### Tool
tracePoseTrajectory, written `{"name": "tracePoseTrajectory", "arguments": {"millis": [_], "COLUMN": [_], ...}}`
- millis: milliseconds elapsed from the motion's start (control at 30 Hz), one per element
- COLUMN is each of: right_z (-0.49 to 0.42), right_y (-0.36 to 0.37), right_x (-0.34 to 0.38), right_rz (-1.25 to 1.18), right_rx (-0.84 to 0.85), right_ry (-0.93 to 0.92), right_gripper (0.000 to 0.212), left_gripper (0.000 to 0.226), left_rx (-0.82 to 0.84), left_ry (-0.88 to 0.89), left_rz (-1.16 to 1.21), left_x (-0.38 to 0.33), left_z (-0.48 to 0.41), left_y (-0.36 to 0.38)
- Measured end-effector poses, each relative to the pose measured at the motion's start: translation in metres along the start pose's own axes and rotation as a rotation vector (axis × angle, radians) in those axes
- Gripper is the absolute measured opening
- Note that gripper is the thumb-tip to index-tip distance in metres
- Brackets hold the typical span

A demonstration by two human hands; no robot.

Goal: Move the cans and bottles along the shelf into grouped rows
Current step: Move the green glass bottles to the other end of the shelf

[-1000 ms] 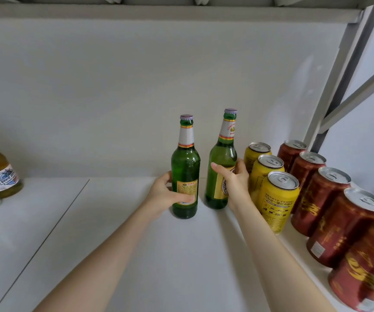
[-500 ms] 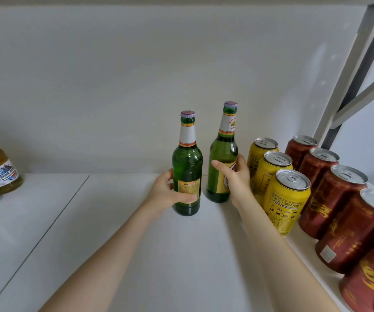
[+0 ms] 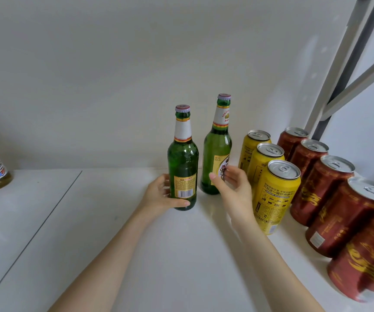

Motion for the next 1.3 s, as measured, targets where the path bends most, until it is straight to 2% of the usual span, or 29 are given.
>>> {"name": "tracePoseTrajectory", "arguments": {"millis": [100, 267, 333, 467, 733, 1000, 1167, 1300], "right_z": [0.009, 0.016, 0.021, 0.029, 0.036, 0.02, 0.01, 0.002], "right_y": [-0.002, -0.012, -0.019, -0.034, -0.042, -0.03, -0.026, -0.025], "right_x": [0.009, 0.016, 0.02, 0.021, 0.018, 0.011, 0.004, 0.0], "right_rz": [0.034, 0.007, 0.009, -0.009, -0.05, -0.1, -0.127, -0.137], "right_rx": [0.124, 0.295, 0.317, 0.278, 0.216, 0.206, 0.18, 0.158], "right_ry": [-0.01, -0.001, -0.015, -0.045, -0.081, -0.044, -0.038, -0.038], "right_gripper": [0.054, 0.079, 0.077, 0.063, 0.05, 0.056, 0.055, 0.055], "left_gripper": [0.075, 0.079, 0.082, 0.083, 0.076, 0.07, 0.078, 0.071], "left_rx": [0.026, 0.085, 0.098, 0.104, 0.12, 0.083, 0.069, 0.05], "left_ry": [0.006, -0.002, -0.006, -0.015, -0.002, -0.004, -0.014, -0.026], "left_rz": [-0.012, 0.011, 0.028, 0.077, 0.073, 0.039, 0.011, 0.02], "left_x": [-0.005, -0.013, -0.015, -0.019, -0.028, -0.03, -0.029, -0.029], "left_z": [0.01, 0.029, 0.036, 0.047, 0.048, 0.03, 0.018, 0.01], "left_y": [0.008, 0.029, 0.038, 0.056, 0.071, 0.07, 0.069, 0.071]}}
Point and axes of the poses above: each hand's wrist, its own z-axis away from the middle knuckle, its own y-axis out of the palm, x = y × z, the point moved 1 cm from there along -z, towards the middle knuckle, and after that the axes turned 10 degrees about -z, right-handed, at the moved point
